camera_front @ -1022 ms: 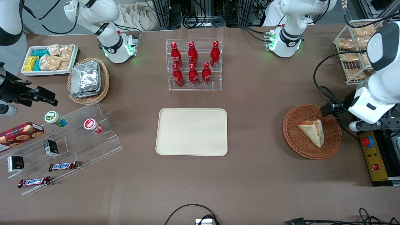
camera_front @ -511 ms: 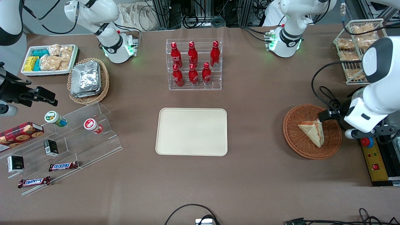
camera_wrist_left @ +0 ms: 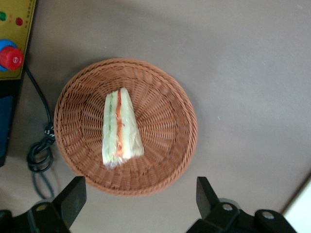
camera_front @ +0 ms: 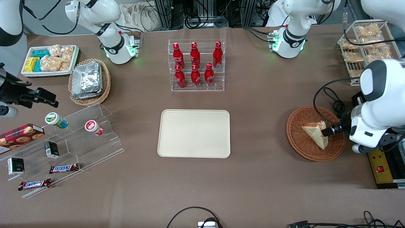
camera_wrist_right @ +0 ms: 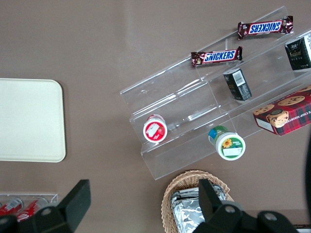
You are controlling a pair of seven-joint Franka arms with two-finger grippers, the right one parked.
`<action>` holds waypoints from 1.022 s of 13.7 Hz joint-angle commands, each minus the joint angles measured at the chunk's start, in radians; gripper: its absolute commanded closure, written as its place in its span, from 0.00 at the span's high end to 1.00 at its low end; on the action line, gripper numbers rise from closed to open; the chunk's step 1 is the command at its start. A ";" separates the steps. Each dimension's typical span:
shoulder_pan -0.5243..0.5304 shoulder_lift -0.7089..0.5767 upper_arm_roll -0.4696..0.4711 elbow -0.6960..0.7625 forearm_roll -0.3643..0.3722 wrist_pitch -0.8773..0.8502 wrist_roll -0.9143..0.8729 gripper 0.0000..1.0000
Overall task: Place sandwich from basket to tray
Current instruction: 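Lower the open left gripper over the wrapped sandwich in the basket, then close the left gripper on the sandwich's upright edge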
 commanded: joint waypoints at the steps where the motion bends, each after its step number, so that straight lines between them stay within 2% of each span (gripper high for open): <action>1: 0.031 -0.014 -0.003 -0.100 -0.004 0.102 -0.065 1.00; 5: 0.055 -0.011 -0.003 -0.210 -0.009 0.208 -0.139 1.00; 11: 0.089 -0.009 -0.003 -0.380 -0.009 0.397 -0.142 1.00; 14: 0.118 0.004 -0.004 -0.402 -0.012 0.421 -0.142 1.00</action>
